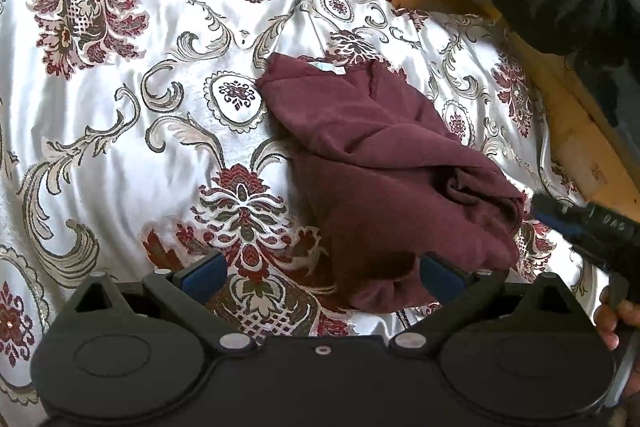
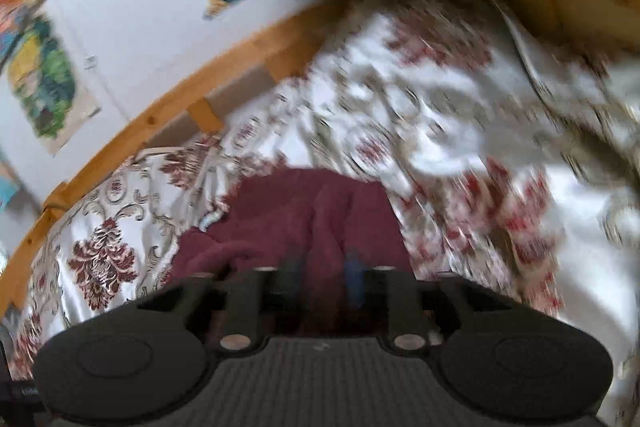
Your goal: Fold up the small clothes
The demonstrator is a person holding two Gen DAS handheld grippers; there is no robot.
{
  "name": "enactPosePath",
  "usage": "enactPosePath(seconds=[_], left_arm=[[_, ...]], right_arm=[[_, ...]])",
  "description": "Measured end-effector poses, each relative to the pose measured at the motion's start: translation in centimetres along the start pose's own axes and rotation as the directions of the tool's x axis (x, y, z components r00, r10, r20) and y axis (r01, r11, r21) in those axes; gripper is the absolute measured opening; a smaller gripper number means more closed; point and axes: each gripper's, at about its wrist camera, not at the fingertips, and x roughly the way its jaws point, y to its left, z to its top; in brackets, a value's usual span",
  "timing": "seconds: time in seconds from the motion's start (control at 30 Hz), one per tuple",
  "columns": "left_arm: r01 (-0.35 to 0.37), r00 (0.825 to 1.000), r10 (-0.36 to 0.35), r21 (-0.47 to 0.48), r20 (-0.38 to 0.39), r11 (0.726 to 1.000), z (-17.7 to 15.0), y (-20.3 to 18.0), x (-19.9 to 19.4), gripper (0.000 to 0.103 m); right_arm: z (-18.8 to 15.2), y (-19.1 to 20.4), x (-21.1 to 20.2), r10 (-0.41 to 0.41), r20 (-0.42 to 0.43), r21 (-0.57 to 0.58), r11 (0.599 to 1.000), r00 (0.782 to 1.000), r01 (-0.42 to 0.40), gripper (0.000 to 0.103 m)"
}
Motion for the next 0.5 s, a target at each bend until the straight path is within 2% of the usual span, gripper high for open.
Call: enactPosePath(seconds=[0.03, 0.1, 0.23, 0.33, 0.4, 0.5], left_arm=[[0.0, 1.0, 0.0, -0.001, 0.003, 1.0, 0.0, -0.1, 0.1, 0.102], [0.004, 1.0, -0.004, -0.004, 0.026, 1.0, 0.3, -0.2, 0.4, 0.102], [0.042, 0.994, -0.038, -0.037, 0.1, 0.998, 1.5, -0.3, 1.5, 0.102], [0.042, 0.993, -0.034, -0.074, 0.112, 0.996, 2.0, 0.1, 2.4, 0.102], [0.045, 0.995, -0.035, -0.104, 0.095, 0.994, 1.9, 0.8, 2.8, 0.102], [0.074, 0.996, -0.063, -0.165, 0.07, 0.983, 1.8, 1.7, 3.2, 0.102]], right_arm=[[0.0, 0.7, 0.1, 0.013, 0.022, -0.056, 0.998, 1.0, -0.012, 0.063], [-0.1, 2.9, 0.6, 0.024, 0.052, -0.205, 0.979, 0.998, -0.013, 0.065], [-0.7, 7.3, 3.0, 0.031, 0.087, -0.49, 0.872, 0.996, 0.016, 0.071], [-1.6, 9.7, 4.6, 0.046, 0.086, -0.647, 0.762, 0.995, 0.02, 0.071], [-2.5, 11.0, 5.2, 0.061, 0.074, -0.745, 0.666, 0.995, 0.014, 0.071], [-4.5, 12.1, 5.8, 0.046, 0.084, -0.861, 0.506, 0.995, 0.049, 0.071]])
